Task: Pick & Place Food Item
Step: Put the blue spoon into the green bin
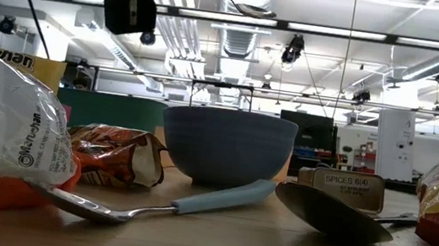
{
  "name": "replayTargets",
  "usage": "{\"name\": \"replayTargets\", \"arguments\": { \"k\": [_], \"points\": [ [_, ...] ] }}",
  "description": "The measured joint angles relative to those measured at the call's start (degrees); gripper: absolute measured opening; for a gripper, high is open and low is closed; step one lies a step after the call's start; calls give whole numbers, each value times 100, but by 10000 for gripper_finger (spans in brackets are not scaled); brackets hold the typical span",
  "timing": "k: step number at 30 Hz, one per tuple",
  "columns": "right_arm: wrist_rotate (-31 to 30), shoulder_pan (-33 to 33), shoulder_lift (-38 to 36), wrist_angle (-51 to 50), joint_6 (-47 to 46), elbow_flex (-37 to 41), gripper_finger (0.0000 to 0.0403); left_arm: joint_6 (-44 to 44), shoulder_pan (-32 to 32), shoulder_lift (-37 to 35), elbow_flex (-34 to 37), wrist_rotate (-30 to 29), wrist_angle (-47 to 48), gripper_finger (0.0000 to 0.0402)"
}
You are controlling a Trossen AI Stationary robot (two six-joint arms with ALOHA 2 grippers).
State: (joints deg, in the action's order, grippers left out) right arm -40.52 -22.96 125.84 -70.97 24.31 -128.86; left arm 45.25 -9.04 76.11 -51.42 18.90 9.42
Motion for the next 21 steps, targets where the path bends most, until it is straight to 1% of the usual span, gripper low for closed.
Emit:
{"name": "replayTargets", "arguments": {
  "k": [2, 3, 5, 7, 9, 12, 16, 19, 21],
  "points": [
    [-21, -8, -16, -21, -67, 0, 29, 2, 9, -3, 11, -9, 51, 38],
    [-21, -11, -21, -13, -135, -2, 29, -5, 9, -7, 11, -8, 53, 31],
    [-6, -13, -21, 28, -307, -4, 29, -79, 6, -16, 11, -14, 96, 33],
    [-3, -14, -21, 14, -444, -2, 44, -160, 6, -14, 11, -47, 141, 33],
    [-35, -9, -19, 88, -649, -2, 74, -221, 2, -26, 9, -152, 195, 33],
    [-324, -16, -11, 155, -1221, 2, 128, -333, 9, -32, 0, -215, 212, 33],
    [-409, 7, -11, 177, -1814, 2, 201, -396, 16, -55, -13, -429, 281, 33],
    [-494, 8, -11, 236, -2083, -10, 249, -513, 54, -140, -36, -742, 682, 33],
    [-625, -19, -8, 235, -2365, -80, 271, -631, 84, -235, -109, -1022, 1136, 33]
  ]
}}
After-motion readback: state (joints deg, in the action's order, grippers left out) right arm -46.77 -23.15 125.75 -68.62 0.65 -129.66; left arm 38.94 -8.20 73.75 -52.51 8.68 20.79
